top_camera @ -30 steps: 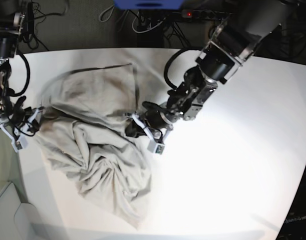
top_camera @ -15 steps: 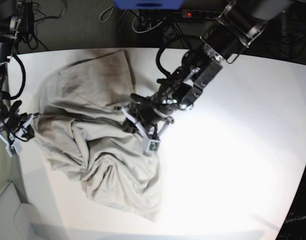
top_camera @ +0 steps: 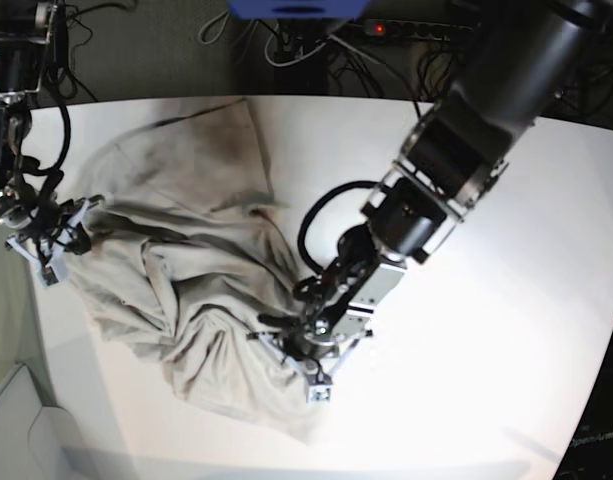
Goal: Layout the t-shirt on the table in an organized manner, then fold the t-shirt properly
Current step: 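Regrasp the bunched shirt with the left gripper and smooth it outward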
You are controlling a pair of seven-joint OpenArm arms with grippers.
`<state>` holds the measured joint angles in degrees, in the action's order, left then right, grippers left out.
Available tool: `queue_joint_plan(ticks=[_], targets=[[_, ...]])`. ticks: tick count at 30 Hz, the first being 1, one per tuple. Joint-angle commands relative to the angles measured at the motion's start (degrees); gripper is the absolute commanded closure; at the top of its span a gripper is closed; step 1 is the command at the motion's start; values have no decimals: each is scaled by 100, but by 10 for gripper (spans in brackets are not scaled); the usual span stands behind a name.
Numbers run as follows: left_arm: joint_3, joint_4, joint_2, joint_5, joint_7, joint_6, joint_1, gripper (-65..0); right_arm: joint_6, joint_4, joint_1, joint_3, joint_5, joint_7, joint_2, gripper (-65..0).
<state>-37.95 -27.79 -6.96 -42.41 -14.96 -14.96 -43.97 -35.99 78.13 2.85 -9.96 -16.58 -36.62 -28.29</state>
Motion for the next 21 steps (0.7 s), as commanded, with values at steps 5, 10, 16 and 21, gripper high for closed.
queue_joint_plan(ticks=[5,10,16,21], targets=[[11,419,-170,-18,331,-64,-311,-67,43,816,-193,-345,-52,-413,161,0],[2,507,-3,-18,296,-64,-206,-67,43,1537,-527,-503,-70,-826,390,0],[2,463,208,-18,331,-64,146,-67,43,2011,-870,-477,-61,-1054,1163,0],[2,445,208,-18,287,-64,357,-67,43,1862,-887,-468,-52,-1063,1480,0]])
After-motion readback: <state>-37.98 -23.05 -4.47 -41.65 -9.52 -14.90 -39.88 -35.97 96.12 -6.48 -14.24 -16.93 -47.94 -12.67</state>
